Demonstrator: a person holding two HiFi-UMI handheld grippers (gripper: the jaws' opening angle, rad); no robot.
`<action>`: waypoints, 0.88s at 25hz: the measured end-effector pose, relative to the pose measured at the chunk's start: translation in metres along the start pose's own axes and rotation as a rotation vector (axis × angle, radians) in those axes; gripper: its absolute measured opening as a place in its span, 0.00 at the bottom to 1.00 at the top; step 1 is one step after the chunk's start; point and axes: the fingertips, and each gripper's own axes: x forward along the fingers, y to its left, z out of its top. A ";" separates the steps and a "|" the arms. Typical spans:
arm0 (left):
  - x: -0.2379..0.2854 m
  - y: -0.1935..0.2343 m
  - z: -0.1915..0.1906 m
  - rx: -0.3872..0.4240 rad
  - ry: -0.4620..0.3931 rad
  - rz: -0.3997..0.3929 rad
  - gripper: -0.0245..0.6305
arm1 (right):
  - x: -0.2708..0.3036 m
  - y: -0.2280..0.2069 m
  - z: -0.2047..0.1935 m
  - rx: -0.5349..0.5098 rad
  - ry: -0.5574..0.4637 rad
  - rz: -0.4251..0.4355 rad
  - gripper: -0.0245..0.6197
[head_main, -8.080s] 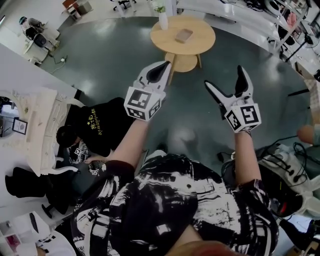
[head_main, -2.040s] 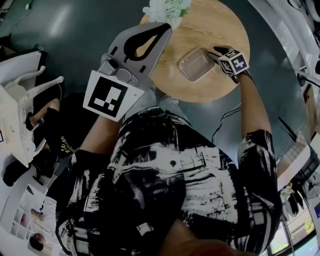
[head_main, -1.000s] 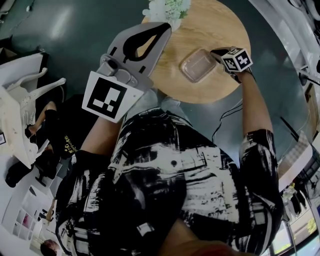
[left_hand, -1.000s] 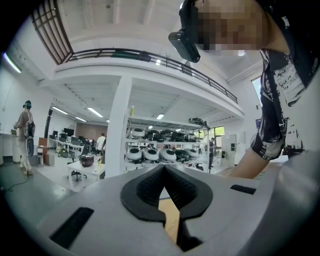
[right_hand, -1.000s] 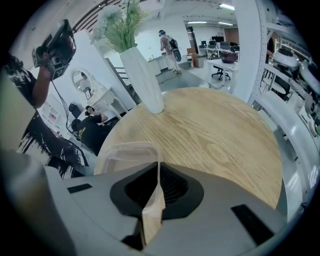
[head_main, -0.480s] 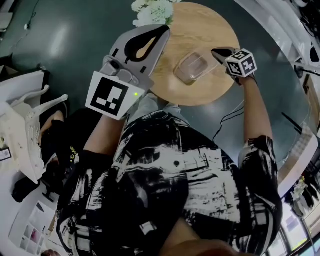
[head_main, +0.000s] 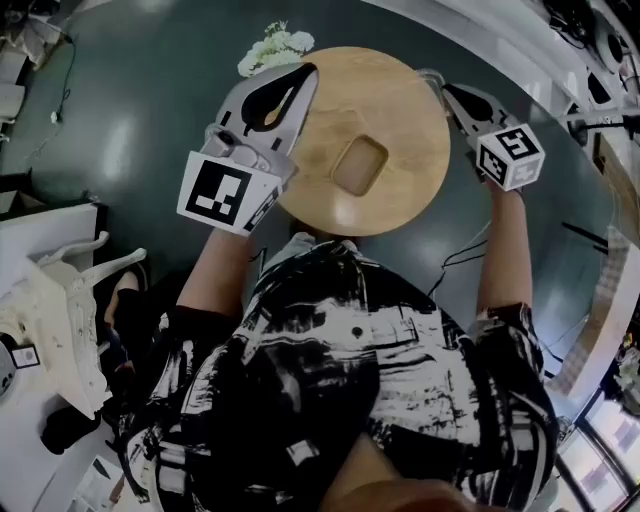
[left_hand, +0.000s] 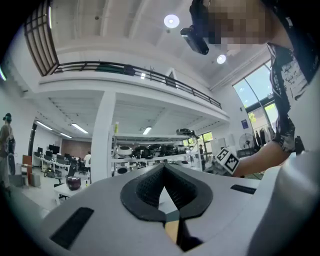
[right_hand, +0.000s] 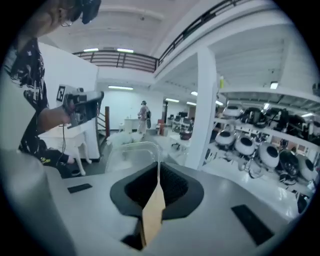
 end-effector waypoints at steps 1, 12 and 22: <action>0.002 0.000 0.004 0.006 -0.003 0.003 0.04 | -0.016 -0.005 0.019 -0.008 -0.056 -0.046 0.06; 0.023 0.004 0.029 0.049 -0.022 0.023 0.04 | -0.134 -0.005 0.127 -0.014 -0.434 -0.371 0.06; 0.025 -0.009 0.040 0.075 -0.024 0.003 0.04 | -0.151 0.005 0.142 0.000 -0.510 -0.389 0.06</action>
